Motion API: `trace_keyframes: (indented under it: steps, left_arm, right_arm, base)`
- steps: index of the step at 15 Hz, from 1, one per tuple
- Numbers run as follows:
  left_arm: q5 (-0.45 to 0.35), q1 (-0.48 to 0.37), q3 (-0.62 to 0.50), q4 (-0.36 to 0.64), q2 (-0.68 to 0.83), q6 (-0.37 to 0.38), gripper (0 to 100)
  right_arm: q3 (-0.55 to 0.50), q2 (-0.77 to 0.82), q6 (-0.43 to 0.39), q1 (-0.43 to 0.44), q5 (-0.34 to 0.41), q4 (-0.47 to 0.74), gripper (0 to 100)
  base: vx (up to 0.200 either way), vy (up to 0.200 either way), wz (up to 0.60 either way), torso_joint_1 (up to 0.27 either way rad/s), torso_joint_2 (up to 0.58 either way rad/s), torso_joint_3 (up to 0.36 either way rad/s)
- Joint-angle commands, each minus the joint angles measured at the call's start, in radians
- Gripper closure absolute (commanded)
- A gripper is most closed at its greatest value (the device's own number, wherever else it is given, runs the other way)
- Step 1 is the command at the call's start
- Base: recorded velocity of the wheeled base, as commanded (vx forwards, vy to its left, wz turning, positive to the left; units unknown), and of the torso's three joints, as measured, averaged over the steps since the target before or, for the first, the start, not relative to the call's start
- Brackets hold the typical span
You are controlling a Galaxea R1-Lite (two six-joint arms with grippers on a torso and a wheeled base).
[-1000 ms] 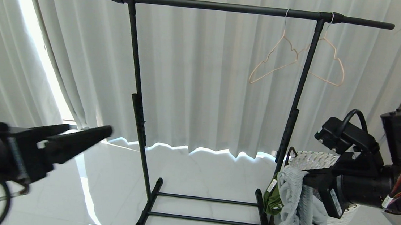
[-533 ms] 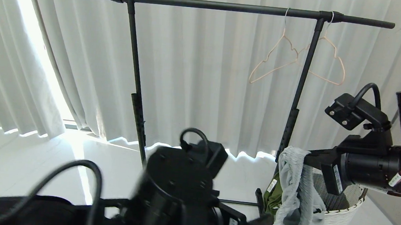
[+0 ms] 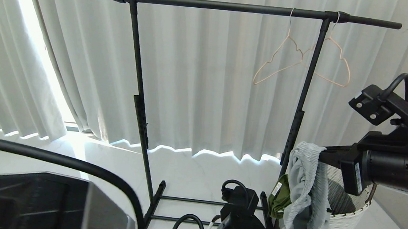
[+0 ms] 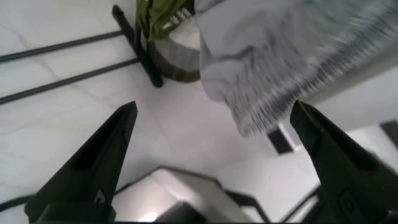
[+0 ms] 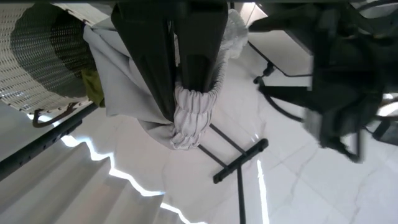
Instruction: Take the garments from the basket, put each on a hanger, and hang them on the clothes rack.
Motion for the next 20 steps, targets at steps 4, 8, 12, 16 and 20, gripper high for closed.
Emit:
trace_keyframes:
  steps: [4,8,12,16,20]
  left_arm:
    - [0.018,0.035,-0.045,-0.097,0.202,-0.019,0]
    - [0.016,0.033,-0.058,-0.097,0.219,-0.017,0]
    - [0.085,0.001,0.009,-0.101,0.167,-0.013,100]
    - [0.093,-0.049,0.121,-0.136,-0.153,0.003,100]
    - [0.073,-0.149,0.018,0.176,-0.528,0.095,100]
  right_arm:
    - [-0.001,-0.014,0.036,-0.001,0.002,-0.002,100]
    - [0.001,-0.039,0.038,-0.003,0.001,0.005,100]
    - [0.007,-0.053,0.036,-0.041,-0.001,0.011,100]
    - [0.033,-0.074,0.030,-0.084,-0.001,0.023,100]
    - [0.108,-0.136,0.030,-0.107,-0.001,0.018,100]
  base:
    - [0.000,0.000,0.00,0.000,0.00,0.000]
    - [0.000,0.000,0.00,0.000,0.00,0.000]
    - [0.000,0.000,0.00,0.000,0.00,0.000]
    - [0.000,0.000,0.00,0.000,0.00,0.000]
    - [0.000,0.000,0.00,0.000,0.00,0.000]
